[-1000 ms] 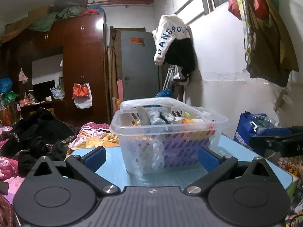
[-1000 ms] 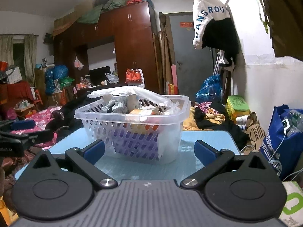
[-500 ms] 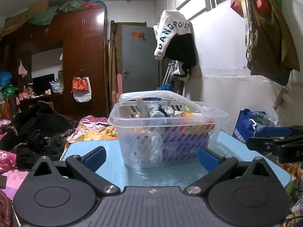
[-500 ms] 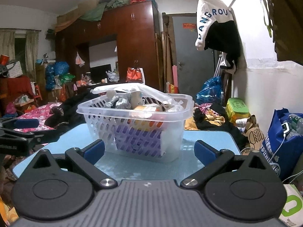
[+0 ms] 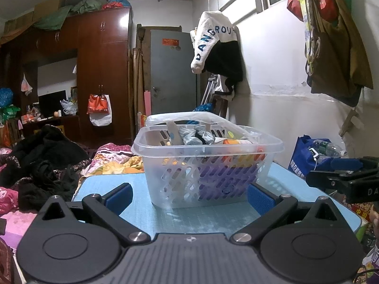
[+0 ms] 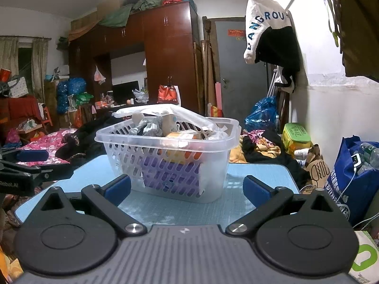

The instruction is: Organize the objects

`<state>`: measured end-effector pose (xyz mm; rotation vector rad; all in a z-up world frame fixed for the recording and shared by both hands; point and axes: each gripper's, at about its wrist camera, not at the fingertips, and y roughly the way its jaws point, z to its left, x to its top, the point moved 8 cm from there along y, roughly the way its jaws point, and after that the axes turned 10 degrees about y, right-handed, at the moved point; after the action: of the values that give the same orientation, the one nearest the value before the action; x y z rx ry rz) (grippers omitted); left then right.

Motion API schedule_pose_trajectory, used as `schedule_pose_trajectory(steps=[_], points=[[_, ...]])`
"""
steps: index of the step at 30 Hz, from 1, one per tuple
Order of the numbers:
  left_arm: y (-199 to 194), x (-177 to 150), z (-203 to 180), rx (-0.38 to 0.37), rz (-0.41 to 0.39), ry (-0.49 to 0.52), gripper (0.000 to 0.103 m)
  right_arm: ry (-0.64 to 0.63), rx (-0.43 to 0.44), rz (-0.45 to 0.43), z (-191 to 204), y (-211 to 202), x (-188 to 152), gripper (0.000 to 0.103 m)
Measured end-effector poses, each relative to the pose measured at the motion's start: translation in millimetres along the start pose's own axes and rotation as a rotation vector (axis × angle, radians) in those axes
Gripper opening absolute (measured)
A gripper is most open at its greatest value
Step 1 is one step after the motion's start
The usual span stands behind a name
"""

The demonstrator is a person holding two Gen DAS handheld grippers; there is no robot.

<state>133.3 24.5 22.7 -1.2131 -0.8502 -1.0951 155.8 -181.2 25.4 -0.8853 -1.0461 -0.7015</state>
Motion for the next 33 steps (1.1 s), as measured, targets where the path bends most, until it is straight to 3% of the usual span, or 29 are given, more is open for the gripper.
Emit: schedule_pose_trajectory(steps=[33], points=[[4.6,-1.1,-8.2,-0.02,0.02,-0.007,0.103,0.0,0.004,-0.002,-1.8,1.0,-2.3,0.103]])
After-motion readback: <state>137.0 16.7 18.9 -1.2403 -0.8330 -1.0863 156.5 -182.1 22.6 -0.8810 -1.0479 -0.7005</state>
